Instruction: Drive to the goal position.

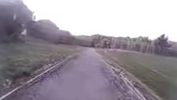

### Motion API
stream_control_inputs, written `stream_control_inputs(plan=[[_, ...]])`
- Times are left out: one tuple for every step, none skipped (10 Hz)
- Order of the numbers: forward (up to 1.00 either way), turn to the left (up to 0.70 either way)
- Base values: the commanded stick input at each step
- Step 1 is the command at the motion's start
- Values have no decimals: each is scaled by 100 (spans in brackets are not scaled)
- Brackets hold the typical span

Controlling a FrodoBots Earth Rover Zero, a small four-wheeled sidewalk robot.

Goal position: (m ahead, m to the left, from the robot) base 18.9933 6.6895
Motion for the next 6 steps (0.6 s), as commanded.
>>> stream_control_inputs(plan=[[50,24],[50,23],[50,18],[50,8],[50,0],[50,0]])
